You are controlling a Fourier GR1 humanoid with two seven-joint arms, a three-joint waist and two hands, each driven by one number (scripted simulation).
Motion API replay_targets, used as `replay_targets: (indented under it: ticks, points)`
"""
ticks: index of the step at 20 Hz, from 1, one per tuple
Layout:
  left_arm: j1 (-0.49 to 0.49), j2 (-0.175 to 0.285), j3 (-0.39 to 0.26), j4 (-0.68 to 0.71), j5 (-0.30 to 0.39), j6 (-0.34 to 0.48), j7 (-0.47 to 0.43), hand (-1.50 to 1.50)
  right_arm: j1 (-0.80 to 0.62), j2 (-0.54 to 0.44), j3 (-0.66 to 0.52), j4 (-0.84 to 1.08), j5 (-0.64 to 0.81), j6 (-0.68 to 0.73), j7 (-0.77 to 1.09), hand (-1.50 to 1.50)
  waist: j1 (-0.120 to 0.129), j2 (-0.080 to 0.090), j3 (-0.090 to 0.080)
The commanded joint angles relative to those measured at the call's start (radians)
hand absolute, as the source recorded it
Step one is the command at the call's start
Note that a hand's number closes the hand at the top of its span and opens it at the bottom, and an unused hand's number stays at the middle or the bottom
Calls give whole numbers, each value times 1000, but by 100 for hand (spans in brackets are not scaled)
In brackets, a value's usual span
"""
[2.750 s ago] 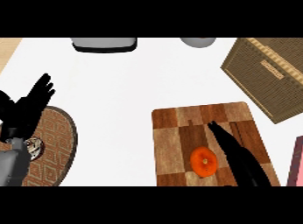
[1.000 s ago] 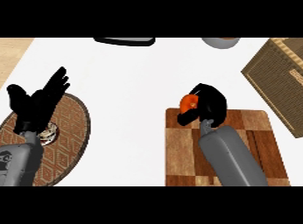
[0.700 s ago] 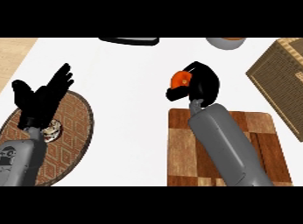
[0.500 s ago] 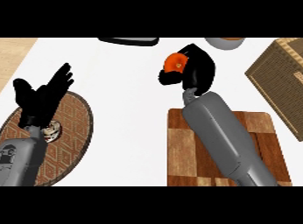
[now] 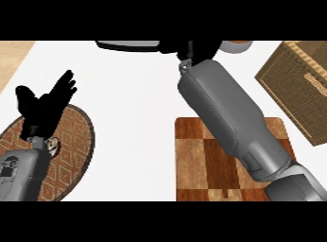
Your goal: Pick the squash from the cutting board and place it in the basket
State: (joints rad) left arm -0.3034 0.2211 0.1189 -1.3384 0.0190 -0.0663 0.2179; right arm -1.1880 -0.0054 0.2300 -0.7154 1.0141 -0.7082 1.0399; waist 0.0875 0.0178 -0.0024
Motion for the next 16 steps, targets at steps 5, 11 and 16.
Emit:
replay_targets:
  ticks: [5,11,16]
  points:
    - [11,15,23,-51,10,16,40,0,-233,-43,-126,220,84,-46,132,150,-36,-6,1]
    - [85,27,36,-64,38,-30,7,0,-334,-108,-171,350,151,-49,162,150,-32,-7,1]
    - [51,13,31,-32,11,3,-12,0,-356,-218,-219,429,154,-49,107,150,-43,-2,1]
